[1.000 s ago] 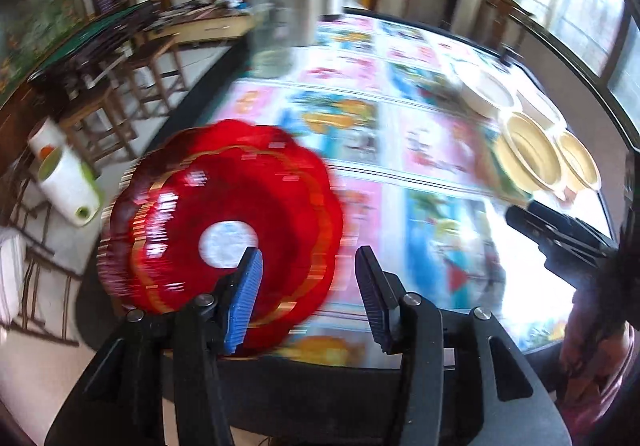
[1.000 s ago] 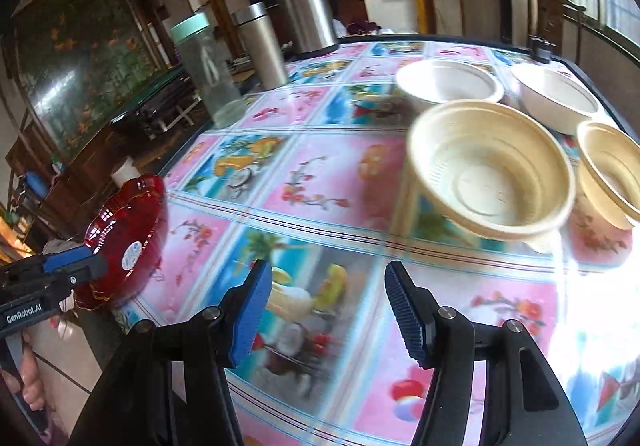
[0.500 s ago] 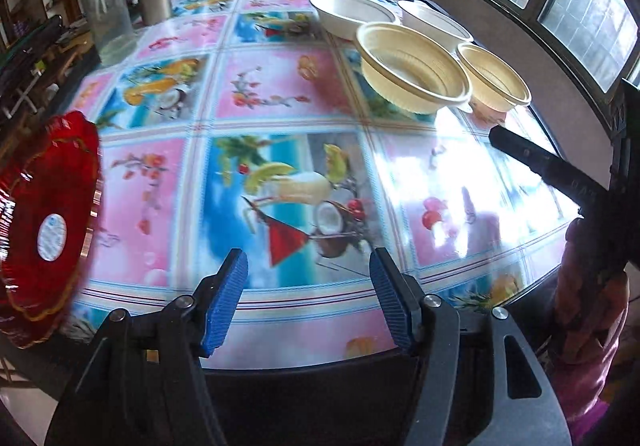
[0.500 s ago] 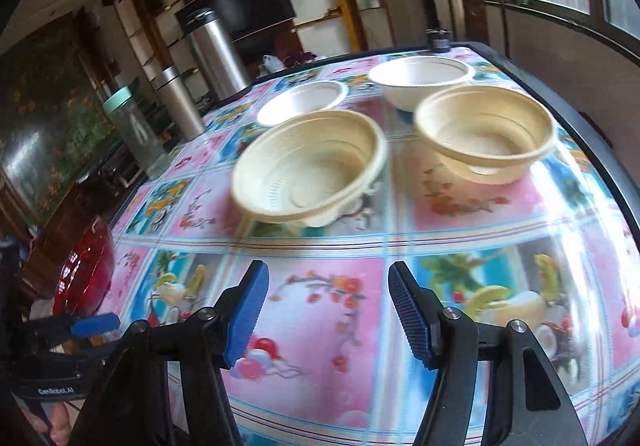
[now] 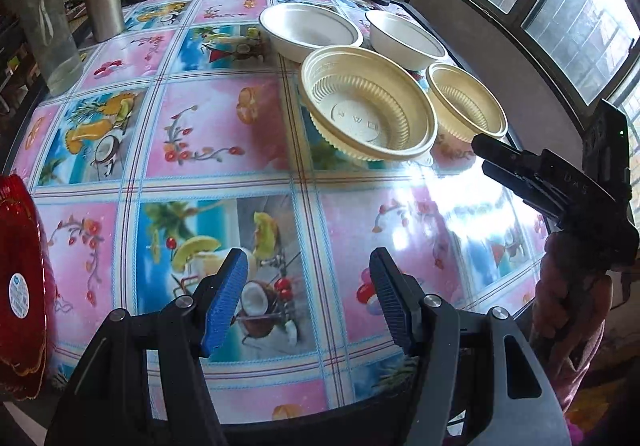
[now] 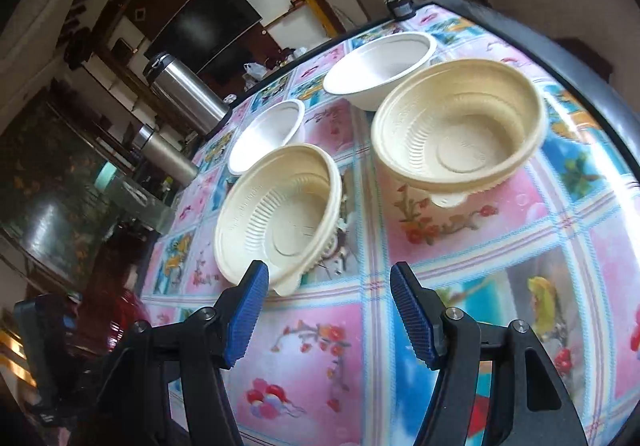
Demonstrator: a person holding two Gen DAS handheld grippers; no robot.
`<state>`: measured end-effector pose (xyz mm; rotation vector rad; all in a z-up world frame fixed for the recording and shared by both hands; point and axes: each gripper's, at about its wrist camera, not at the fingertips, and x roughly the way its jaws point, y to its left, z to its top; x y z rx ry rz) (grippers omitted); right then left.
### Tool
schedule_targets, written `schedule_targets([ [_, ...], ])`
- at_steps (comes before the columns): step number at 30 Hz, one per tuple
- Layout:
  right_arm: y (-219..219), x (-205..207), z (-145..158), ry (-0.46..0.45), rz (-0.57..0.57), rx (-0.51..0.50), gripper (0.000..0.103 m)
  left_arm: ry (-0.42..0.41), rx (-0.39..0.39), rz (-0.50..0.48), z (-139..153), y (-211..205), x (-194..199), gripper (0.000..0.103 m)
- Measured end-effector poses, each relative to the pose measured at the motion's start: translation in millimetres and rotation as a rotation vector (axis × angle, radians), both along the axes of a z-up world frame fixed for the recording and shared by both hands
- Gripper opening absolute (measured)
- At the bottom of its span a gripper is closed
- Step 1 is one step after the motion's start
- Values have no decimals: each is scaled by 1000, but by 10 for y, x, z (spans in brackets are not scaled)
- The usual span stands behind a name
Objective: Organize plates and bowls
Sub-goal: 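Move the right gripper to the cream plastic plate rim and close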
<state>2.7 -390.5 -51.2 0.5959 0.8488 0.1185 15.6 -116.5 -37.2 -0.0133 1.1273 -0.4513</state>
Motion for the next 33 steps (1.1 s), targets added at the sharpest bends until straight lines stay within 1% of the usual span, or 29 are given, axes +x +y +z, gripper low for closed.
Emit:
schedule_targets([
  [3, -53, 181, 20, 8, 5, 50, 67, 49, -45, 3, 47, -76, 240, 63],
  [7, -184, 386, -43, 37, -25, 146, 67, 83, -92, 29, 128, -124, 590, 63],
  [9, -234, 465, -79, 52, -37, 178, 67, 105, -122, 39, 160, -152, 761, 63],
  [12, -241, 550, -119, 61, -50, 209, 67, 152, -166, 59, 151, -185, 964, 63],
  [16, -205, 664, -184, 66, -61, 234, 67, 173, -190, 79, 123, -234, 1084, 63],
  [22, -174, 724, -349, 93, -56, 239, 64, 201, -205, 109, 8, -221, 1171, 63],
  [25, -185, 716, -352, 82, -64, 236, 62, 202, -204, 119, -24, -242, 1207, 63],
  [29, -197, 728, -384, 88, -64, 246, 56, 181, -160, 122, -46, -333, 1240, 63],
  [32, -200, 744, -419, 101, -65, 230, 55, 171, -146, 130, -68, -357, 1256, 63],
  [33, -201, 747, -432, 104, -68, 227, 52, 168, -144, 133, -79, -361, 1262, 63],
])
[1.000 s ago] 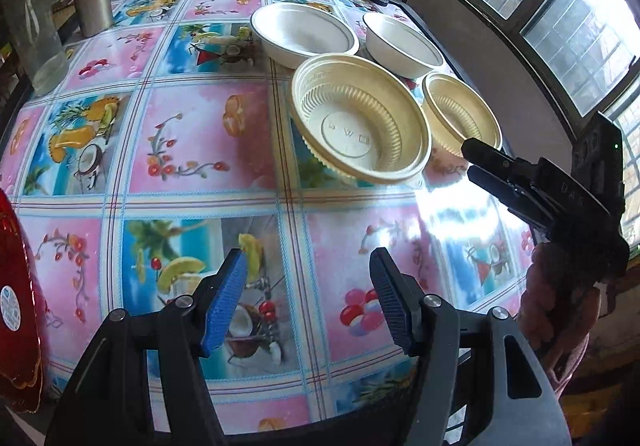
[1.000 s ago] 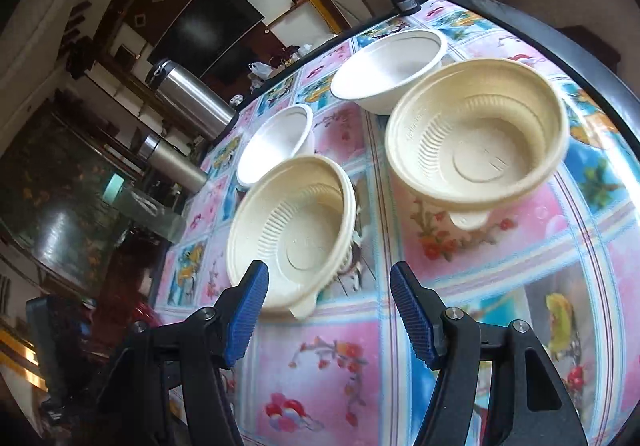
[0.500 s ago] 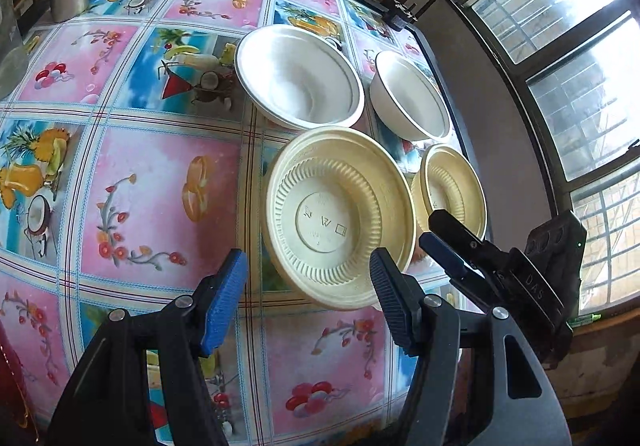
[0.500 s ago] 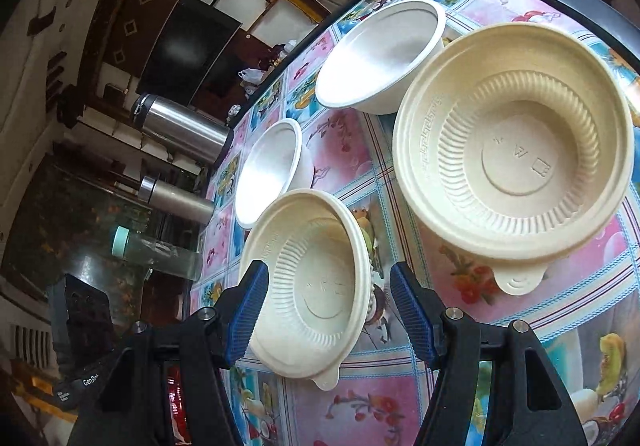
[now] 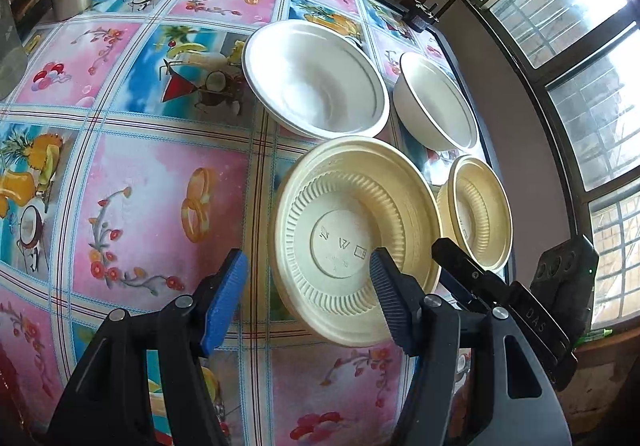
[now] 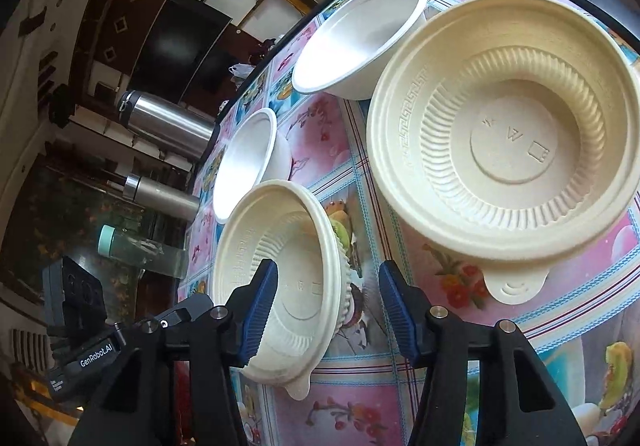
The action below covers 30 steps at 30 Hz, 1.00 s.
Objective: Organize plates and bowls
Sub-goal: 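Move the right gripper to the cream plastic plate rim and close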
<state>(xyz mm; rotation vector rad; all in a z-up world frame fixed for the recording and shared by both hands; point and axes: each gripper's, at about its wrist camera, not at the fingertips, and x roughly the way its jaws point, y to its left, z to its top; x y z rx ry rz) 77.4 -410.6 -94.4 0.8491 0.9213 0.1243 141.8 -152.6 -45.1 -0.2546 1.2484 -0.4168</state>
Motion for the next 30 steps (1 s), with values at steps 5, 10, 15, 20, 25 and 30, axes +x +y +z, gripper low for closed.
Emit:
schedule_targets([
  [5, 16, 38, -25, 1, 4, 1, 44, -9, 7, 18, -37, 4, 14, 62],
  [10, 3, 28, -22, -13, 3, 3, 34, -31, 28, 44, -46, 23, 12, 62],
  [15, 36, 34, -24, -8, 14, -19, 20, -48, 41, 64, -47, 70, 0, 53],
  [20, 57, 45, -34, 0, 12, -38, 10, -39, 56, 51, -96, 41, -22, 33],
  [25, 64, 31, -9, -6, 11, -66, 10, -41, 60, 49, -117, 36, -38, 18],
  [30, 68, 18, 1, -11, 11, -76, 10, -59, 75, 36, -115, 27, -59, 9],
])
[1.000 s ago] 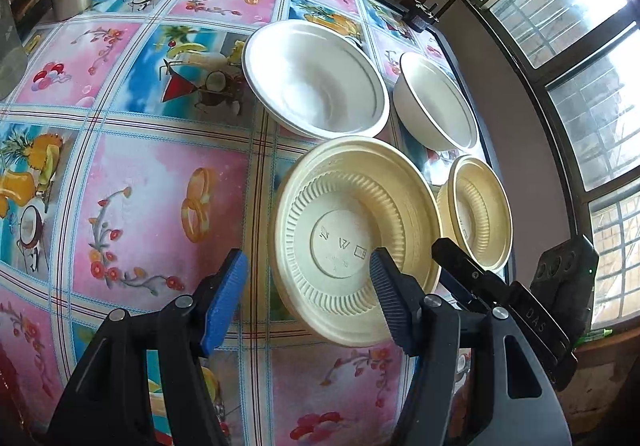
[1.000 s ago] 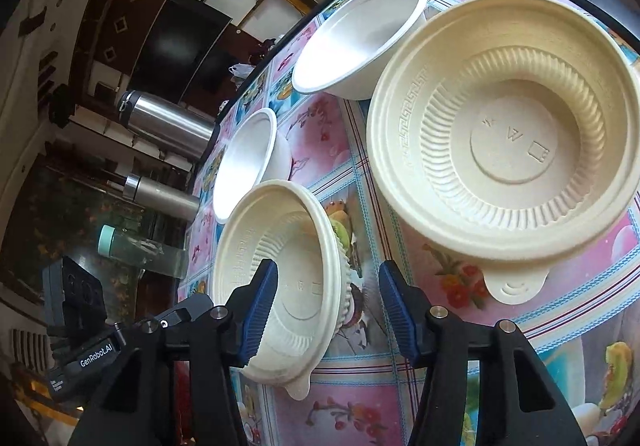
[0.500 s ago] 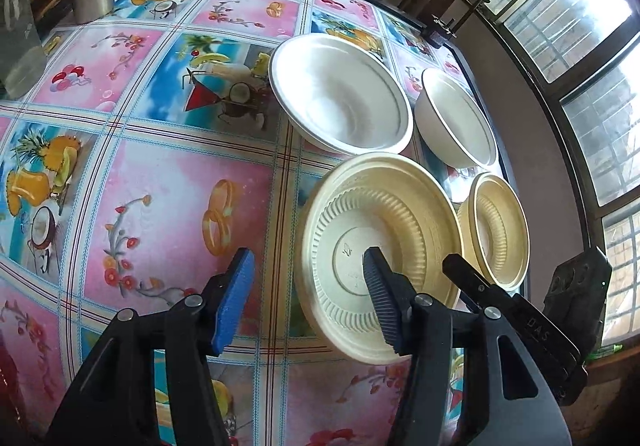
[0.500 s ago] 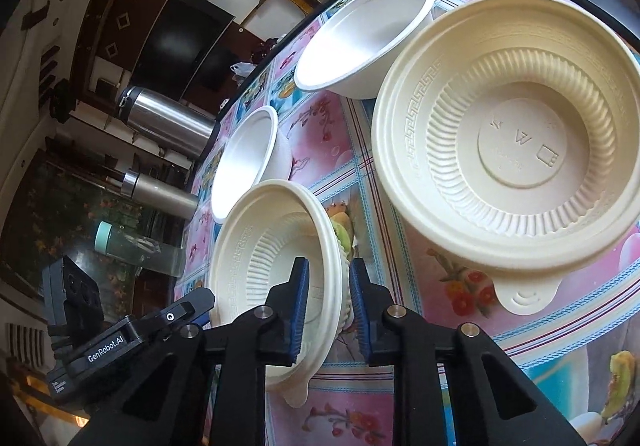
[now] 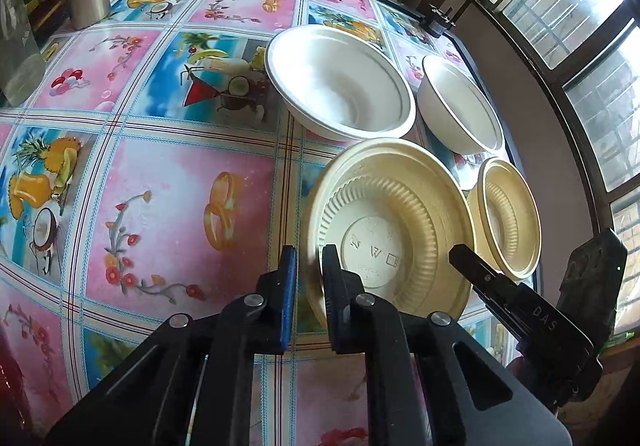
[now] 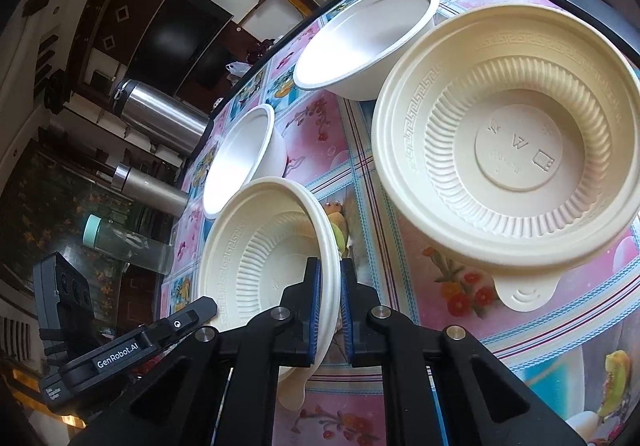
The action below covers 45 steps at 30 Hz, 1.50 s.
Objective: Organize plates and bowls
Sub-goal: 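Move the right gripper to the cream plastic plate rim and close, then lift the cream plastic plate with the right gripper toward the red plates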
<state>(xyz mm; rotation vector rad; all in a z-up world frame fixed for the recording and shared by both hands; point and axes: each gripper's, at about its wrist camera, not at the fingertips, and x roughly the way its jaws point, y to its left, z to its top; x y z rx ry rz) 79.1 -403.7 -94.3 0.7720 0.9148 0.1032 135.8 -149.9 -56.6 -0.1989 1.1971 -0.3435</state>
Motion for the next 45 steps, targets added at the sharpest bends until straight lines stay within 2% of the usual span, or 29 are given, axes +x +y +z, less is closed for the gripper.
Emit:
schedule_targets([
  [11, 36, -20, 9, -9, 1, -32, 10, -3, -25, 2, -8, 51, -68, 9],
  [21, 214, -60, 21, -30, 33, -68, 9, 4, -61, 33, -19, 258, -193, 9],
  [38, 945, -296, 51, -81, 138, -120, 10, 0, -95, 112, -34, 974, -540, 9],
  [45, 1290, -437, 35, -57, 199, -110, 10, 24, -104, 135, -120, 1289, -685, 9],
])
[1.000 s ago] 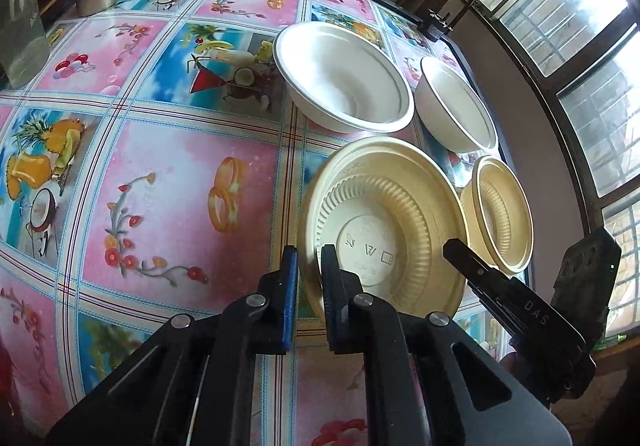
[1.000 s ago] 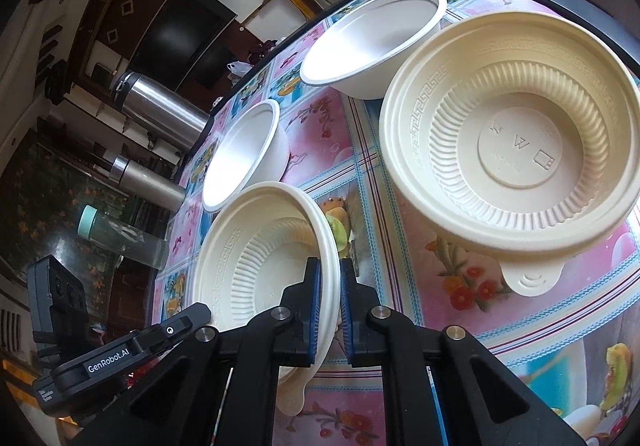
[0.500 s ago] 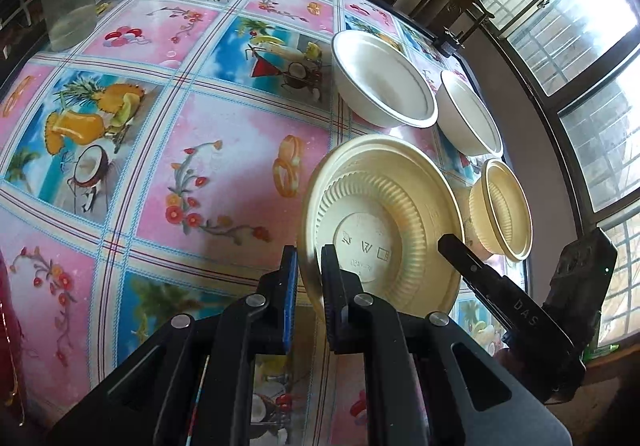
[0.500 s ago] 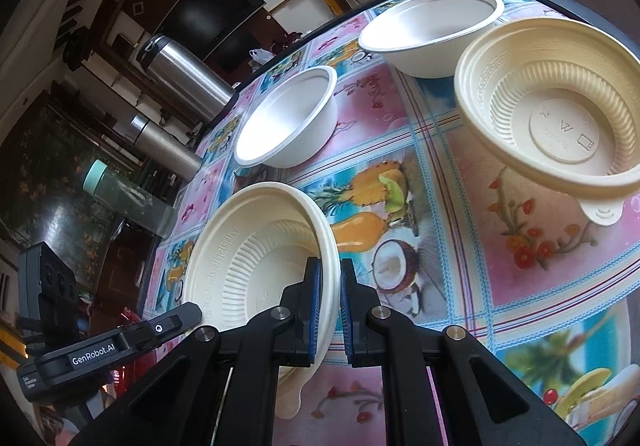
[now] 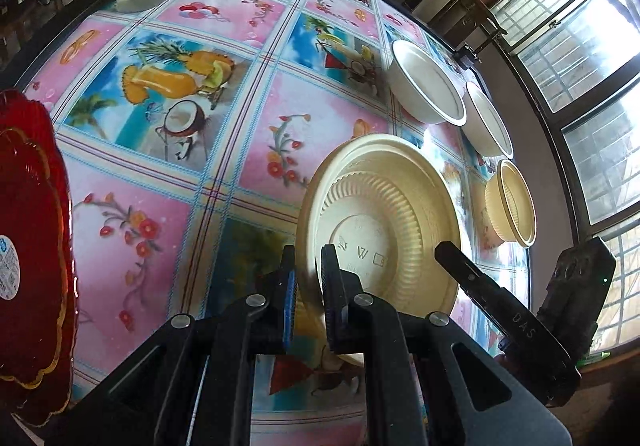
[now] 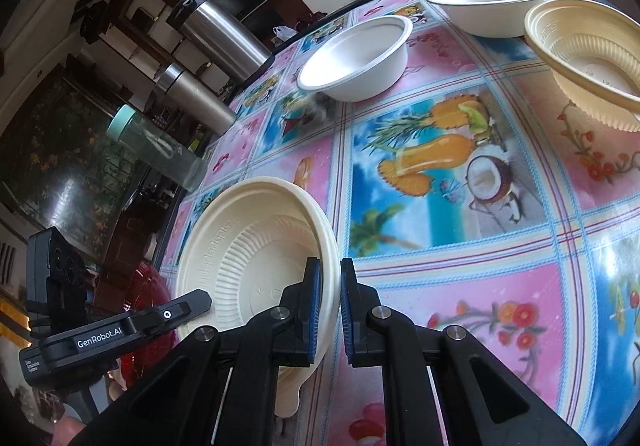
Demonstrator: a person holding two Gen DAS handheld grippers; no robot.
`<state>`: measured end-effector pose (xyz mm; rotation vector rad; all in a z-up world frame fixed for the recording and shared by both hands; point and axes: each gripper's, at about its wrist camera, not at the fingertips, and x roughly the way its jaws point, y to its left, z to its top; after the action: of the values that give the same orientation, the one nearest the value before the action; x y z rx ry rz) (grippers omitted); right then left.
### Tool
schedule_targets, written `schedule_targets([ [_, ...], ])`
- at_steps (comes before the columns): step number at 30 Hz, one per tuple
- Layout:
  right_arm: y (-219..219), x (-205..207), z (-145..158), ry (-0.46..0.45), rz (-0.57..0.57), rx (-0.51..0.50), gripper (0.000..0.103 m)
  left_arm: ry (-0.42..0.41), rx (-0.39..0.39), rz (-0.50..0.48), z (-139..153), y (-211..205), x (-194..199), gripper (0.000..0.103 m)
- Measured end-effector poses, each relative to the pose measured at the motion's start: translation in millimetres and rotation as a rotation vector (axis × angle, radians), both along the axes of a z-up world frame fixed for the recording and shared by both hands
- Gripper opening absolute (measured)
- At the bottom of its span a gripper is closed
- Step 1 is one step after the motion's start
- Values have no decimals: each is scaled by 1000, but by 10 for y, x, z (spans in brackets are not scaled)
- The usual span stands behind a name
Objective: Organize plates and bowls
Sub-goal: 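Lift the cream plastic plate with the right gripper toward the red plates, then lower the cream plate onto the red plate stack and open the right gripper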
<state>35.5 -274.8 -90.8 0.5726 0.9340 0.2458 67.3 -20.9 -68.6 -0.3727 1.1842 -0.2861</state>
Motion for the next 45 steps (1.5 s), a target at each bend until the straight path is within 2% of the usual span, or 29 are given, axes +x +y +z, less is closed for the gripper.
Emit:
schedule_targets([
  [5, 236, -122, 124, -13, 27, -27, 9, -4, -21, 12, 44, 198, -128, 9],
  [16, 705, -215, 615, -95, 93, -30, 9, -141, -17, 39, 551, 689, -424, 9],
  [26, 1723, -116, 976, -145, 258, -68, 9, -195, 28, 164, 799, 1505, -639, 10],
  [30, 2136, -99, 959, -142, 322, -83, 9, -190, 48, 222, 774, 1846, -744, 10],
  [36, 2609, -71, 763, -104, 391, -125, 9, -143, 73, 291, 563, 2184, -823, 10],
  [45, 2767, -41, 524, -60, 411, -150, 10, -87, 60, 313, 292, 2348, -804, 10],
])
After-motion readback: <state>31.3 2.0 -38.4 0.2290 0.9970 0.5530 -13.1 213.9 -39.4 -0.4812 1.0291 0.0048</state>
